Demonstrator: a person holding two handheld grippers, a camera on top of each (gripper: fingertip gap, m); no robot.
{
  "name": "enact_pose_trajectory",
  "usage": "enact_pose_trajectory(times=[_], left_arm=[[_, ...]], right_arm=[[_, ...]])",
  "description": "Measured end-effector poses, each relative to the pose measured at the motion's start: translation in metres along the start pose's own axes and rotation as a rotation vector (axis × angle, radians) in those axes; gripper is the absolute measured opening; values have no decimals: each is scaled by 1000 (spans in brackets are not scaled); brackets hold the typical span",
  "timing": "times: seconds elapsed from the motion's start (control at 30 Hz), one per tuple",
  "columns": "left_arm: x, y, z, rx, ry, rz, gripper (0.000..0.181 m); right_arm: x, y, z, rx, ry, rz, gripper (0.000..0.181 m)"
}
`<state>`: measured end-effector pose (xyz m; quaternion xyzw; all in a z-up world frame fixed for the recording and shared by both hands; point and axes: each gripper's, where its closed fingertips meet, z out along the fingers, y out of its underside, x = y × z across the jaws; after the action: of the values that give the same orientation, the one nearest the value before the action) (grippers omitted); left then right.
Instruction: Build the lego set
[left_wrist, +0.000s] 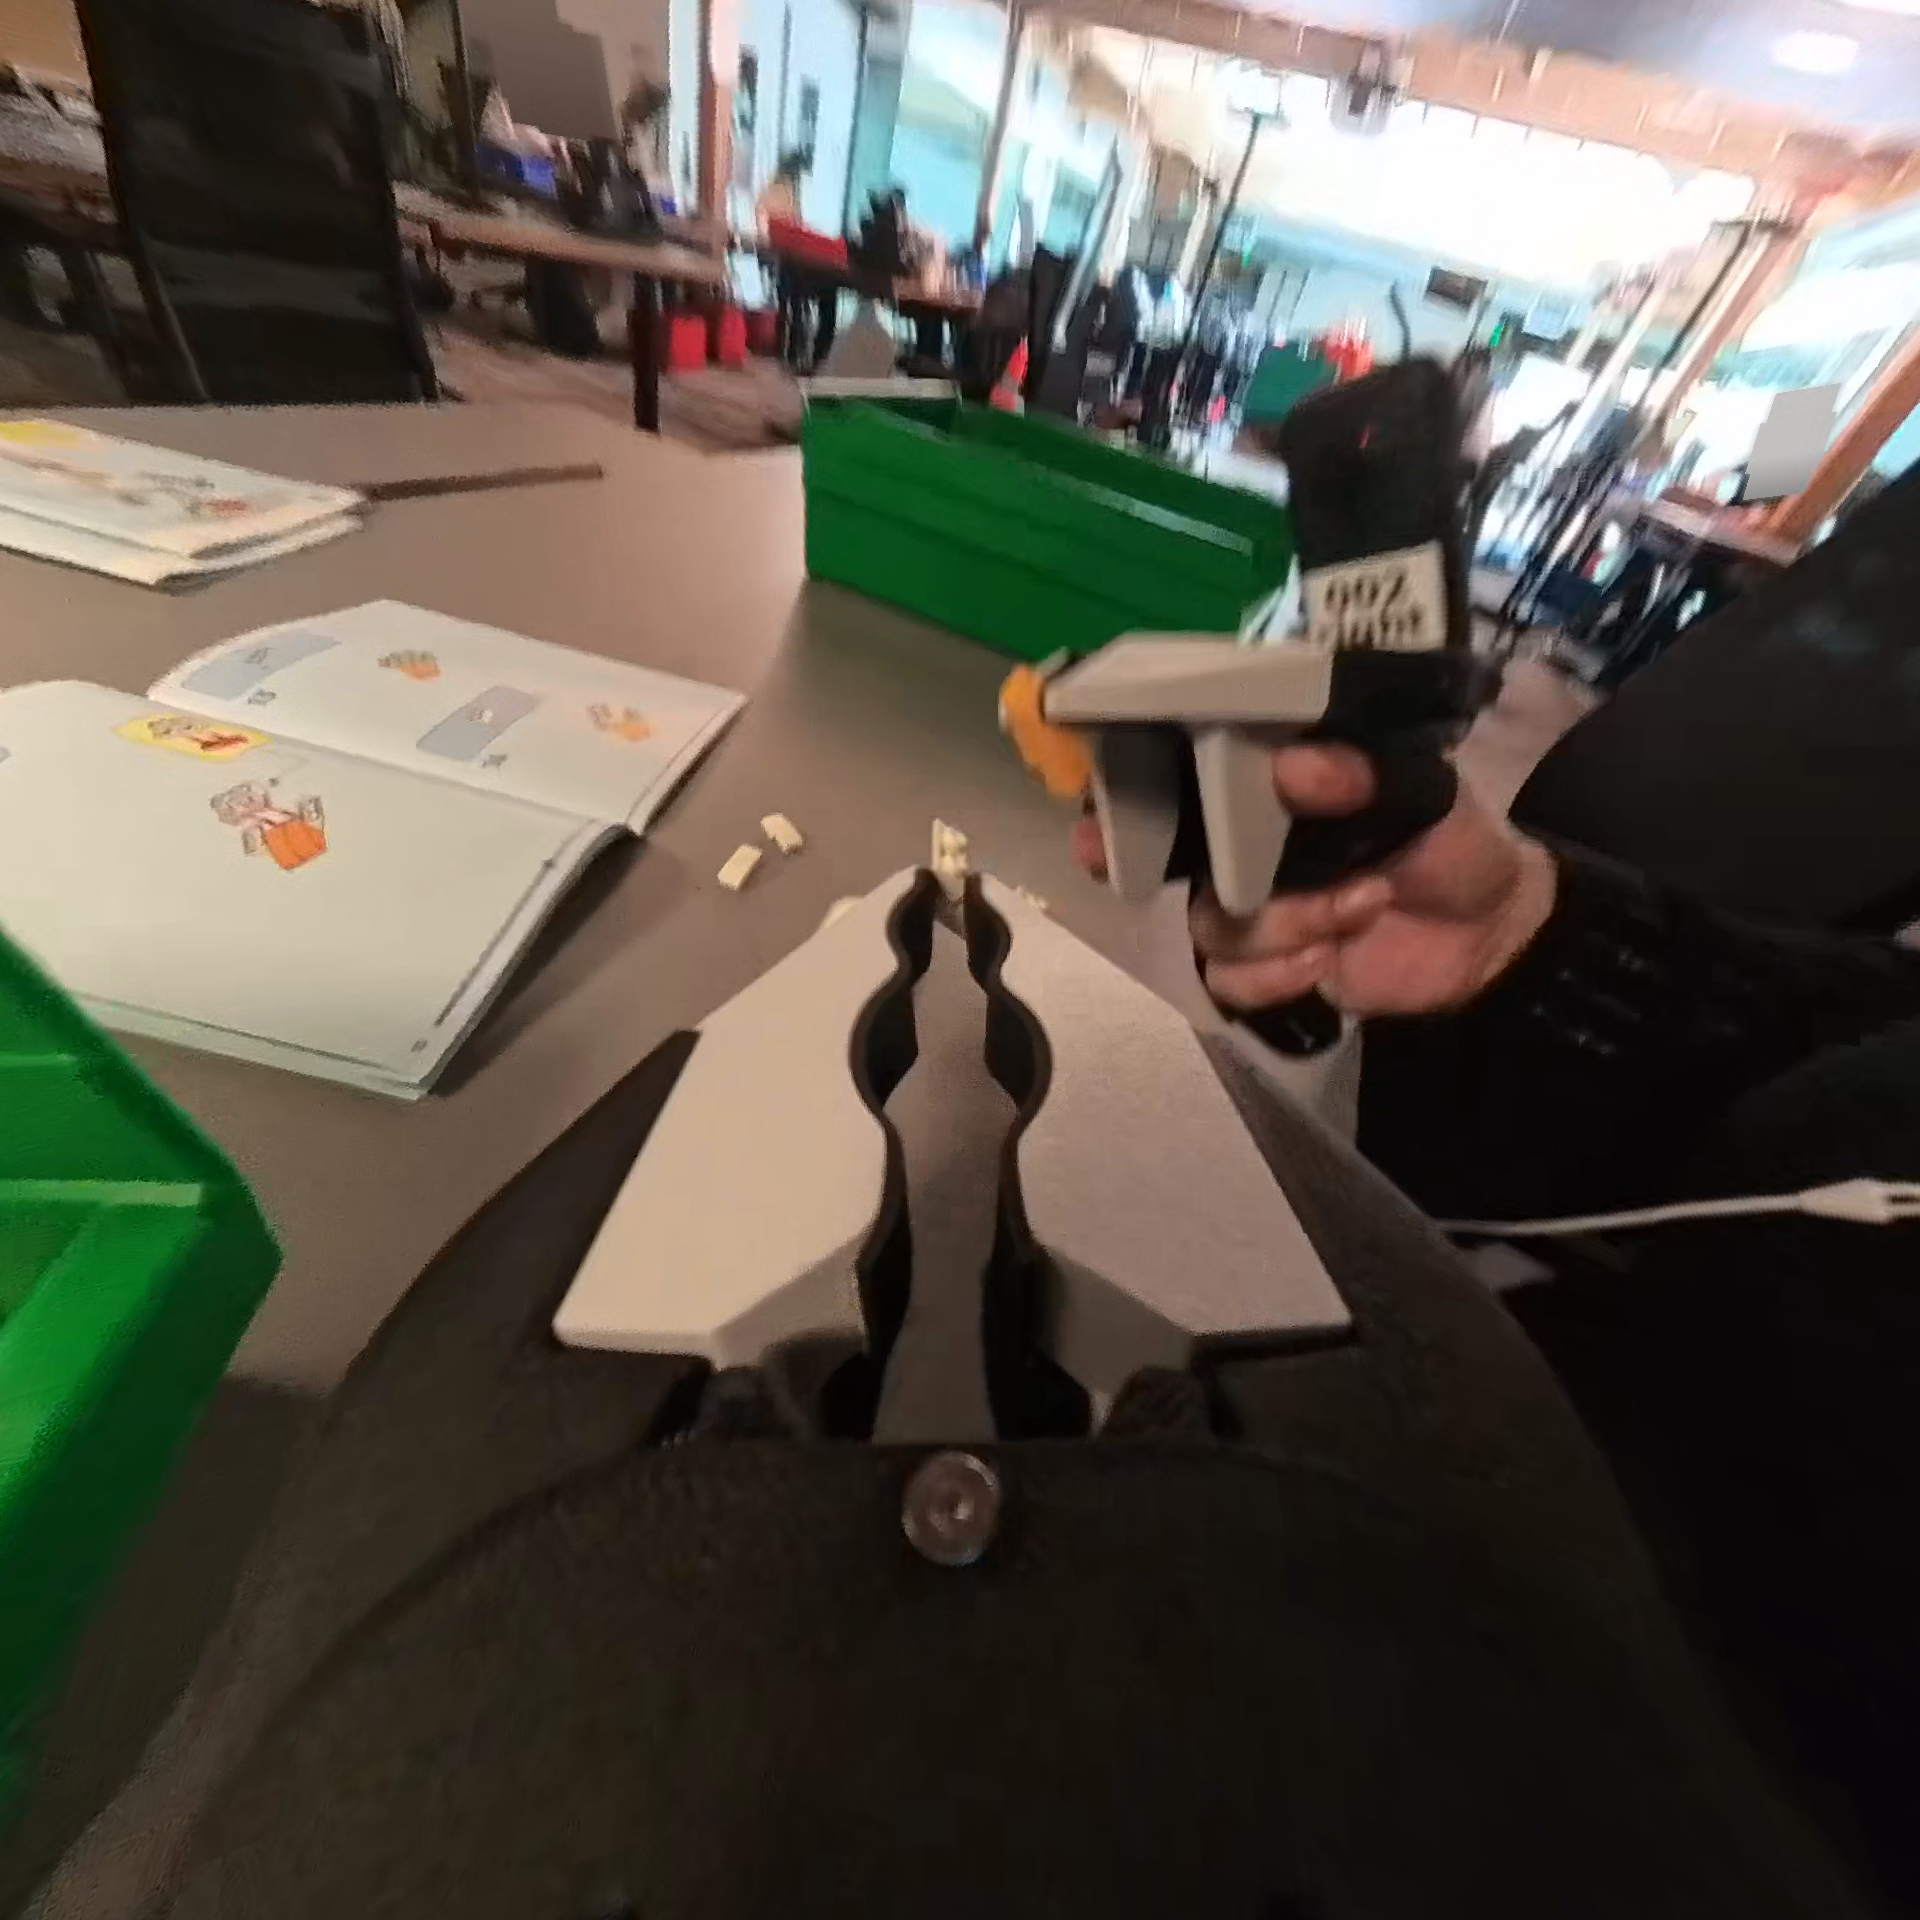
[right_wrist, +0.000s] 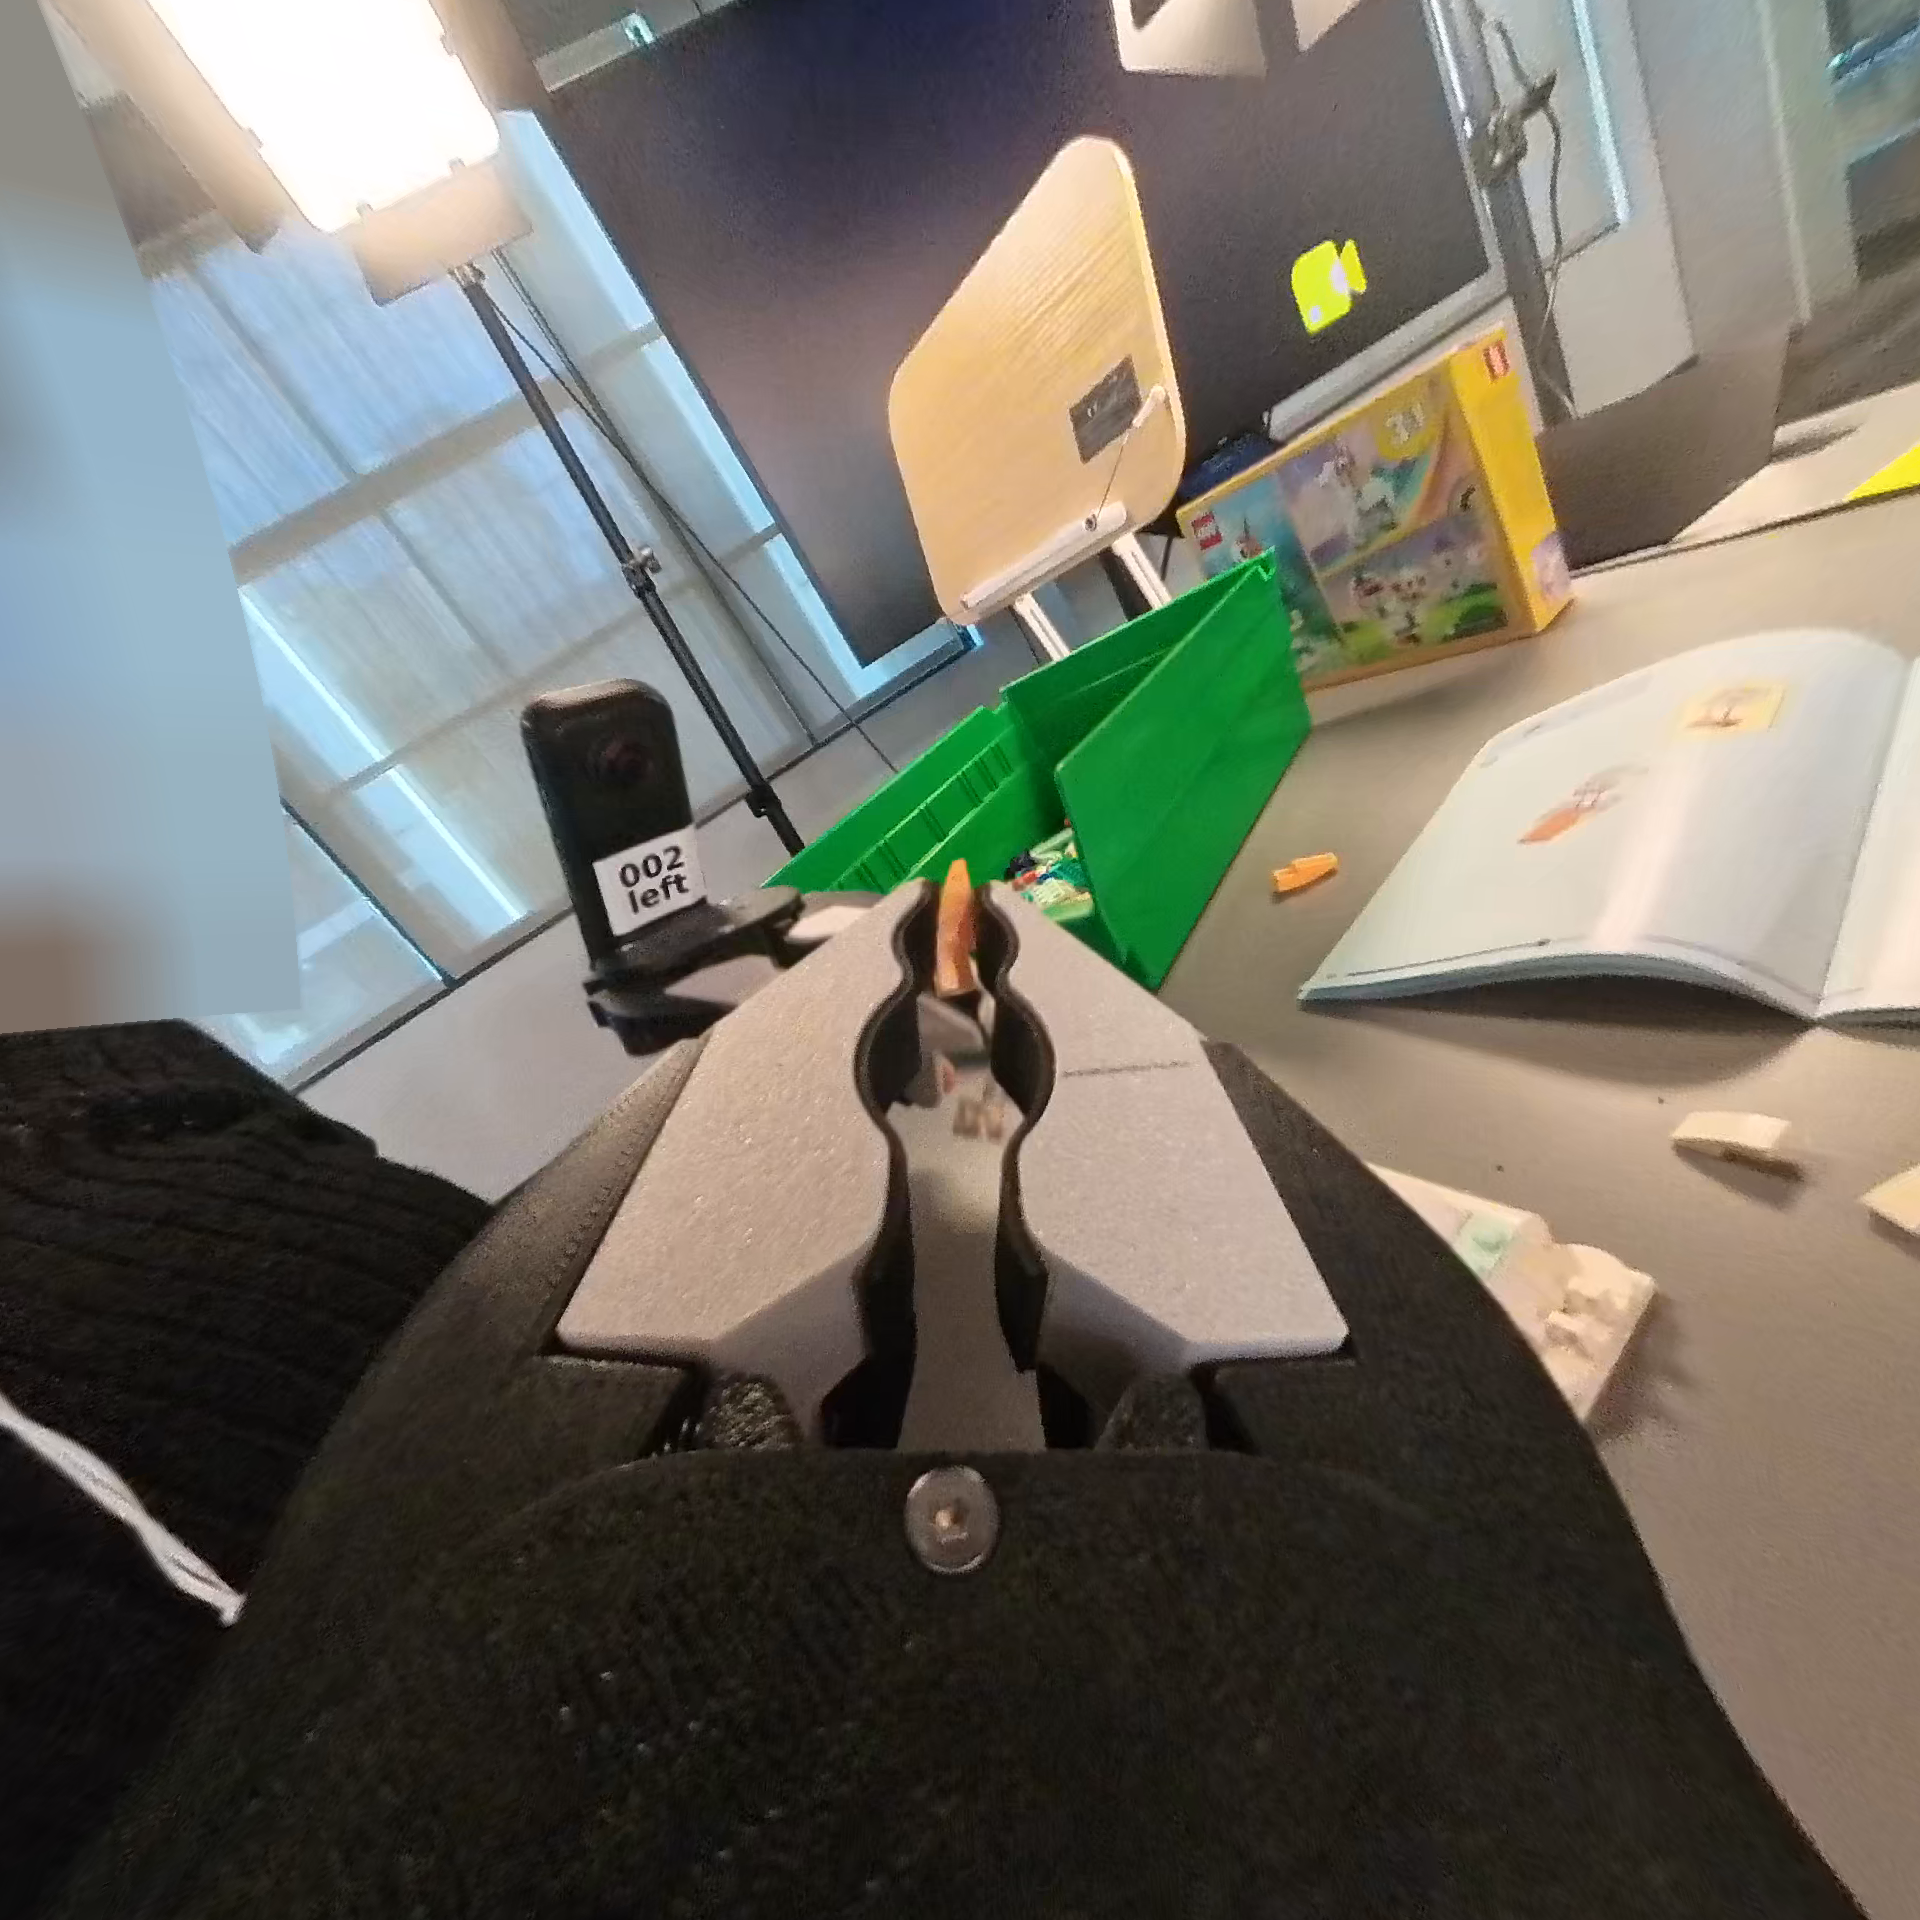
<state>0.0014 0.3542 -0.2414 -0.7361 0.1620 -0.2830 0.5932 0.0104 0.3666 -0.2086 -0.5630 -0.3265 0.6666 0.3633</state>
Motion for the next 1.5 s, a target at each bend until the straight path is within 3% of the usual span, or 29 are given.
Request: enact_pose_trajectory(times=[0.1,0.27,0.4,0.67,0.9,1.03,1.17,1.5], left_arm=[[17,8,7,-57,75,23,5],[34,-3,10,26,133,52,5],[31,-20,0,139,104,49,5],[28,-32,-11,228,75,60,5],[18,-23,-10,157,21,81,5],[42,-6,-2,32,141,137,5],[50,-11,3,82,108,242,5],[54,-35,-12,253,-46,475,5]], right_arm=[[-8,-3,6,-10,-8,-48,5],[-20,1,15,-22,-53,-95,5],[-26,0,14,-12,-99,-78,5],[-30,-8,7,5,-126,-119,5],[-10,-5,-7,-52,-35,-186,5],[-8,-11,-11,-48,-14,-153,5],[-18,-2,-2,-87,-87,-37,5],[-33,-6,0,-10,-189,118,5]])
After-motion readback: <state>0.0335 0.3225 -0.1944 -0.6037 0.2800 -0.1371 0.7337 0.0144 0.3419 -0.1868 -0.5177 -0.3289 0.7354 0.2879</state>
